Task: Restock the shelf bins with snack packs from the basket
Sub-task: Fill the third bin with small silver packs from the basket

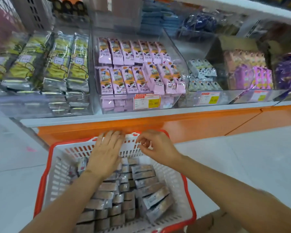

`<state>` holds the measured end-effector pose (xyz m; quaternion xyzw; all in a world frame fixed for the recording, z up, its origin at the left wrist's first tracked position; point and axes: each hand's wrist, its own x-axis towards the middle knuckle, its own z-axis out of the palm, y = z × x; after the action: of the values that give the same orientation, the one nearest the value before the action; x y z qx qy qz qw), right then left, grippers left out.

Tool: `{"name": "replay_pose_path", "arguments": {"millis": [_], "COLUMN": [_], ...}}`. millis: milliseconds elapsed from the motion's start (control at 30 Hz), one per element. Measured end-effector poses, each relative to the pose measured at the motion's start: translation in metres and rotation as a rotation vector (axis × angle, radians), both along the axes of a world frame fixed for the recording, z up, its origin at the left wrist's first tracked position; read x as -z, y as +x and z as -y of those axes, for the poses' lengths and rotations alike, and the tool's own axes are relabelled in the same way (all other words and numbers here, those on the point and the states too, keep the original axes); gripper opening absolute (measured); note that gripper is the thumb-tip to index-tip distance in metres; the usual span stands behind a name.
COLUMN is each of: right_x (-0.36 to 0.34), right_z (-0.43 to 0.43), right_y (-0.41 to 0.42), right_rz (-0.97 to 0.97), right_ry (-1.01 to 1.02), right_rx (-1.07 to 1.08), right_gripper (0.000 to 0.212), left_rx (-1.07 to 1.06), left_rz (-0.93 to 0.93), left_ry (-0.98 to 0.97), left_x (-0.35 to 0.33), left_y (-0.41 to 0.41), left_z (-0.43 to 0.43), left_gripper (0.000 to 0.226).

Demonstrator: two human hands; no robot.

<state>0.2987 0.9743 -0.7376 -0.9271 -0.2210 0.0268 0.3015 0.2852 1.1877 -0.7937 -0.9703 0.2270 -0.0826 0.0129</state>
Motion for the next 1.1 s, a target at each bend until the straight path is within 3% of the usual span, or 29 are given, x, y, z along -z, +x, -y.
{"name": "replay_pose_path", "arguments": {"millis": [133,300,400,567,700,800,933,1033,1100], "right_x": [0.069,0.128,0.156,0.166,0.17,0.164,0.141,0.116,0.096], "right_z": [-0.007,-0.017,-0.02,-0.025,-0.024,-0.024,-0.022,-0.017,-0.007], "right_y": [-0.015,-0.025,-0.032,-0.029,-0.024,-0.021,-0.018,-0.016,-0.016], "right_rz": [-0.264,-0.517,-0.646,-0.624,-0.624,-0.612,-0.535,-0.472,-0.423], "right_ry": [-0.255,-0.601,-0.752,-0.884,-0.951,-0.921,-0.793,-0.636,-0.463], "right_rx": [-0.065,-0.104,-0.214,-0.279,-0.207,-0.104,-0.01,-0.009,0.011], "right_gripper": [0.021,0.034,0.045,0.04,0.045,0.047,0.035,0.02,0.026], "left_rx": [-0.132,-0.115,-0.136,-0.158,-0.152,-0.149,-0.179,-0.18,-0.147], "left_rz": [-0.143,-0.109,-0.138,-0.147,-0.127,-0.13,-0.152,-0.197,-0.159], "left_ry": [0.048,0.018,0.024,0.017,0.047,0.078,0.164,0.25,0.193], "left_x": [0.041,0.064,0.072,0.083,0.082,0.079,0.062,0.045,0.033], "left_y": [-0.005,-0.004,-0.005,-0.004,-0.005,-0.006,-0.006,-0.007,-0.007], "left_z": [-0.023,-0.031,-0.029,-0.031,-0.032,-0.032,-0.03,-0.022,-0.017], "left_gripper": [0.086,0.075,0.086,0.08,0.076,0.073,0.076,0.081,0.082]}}
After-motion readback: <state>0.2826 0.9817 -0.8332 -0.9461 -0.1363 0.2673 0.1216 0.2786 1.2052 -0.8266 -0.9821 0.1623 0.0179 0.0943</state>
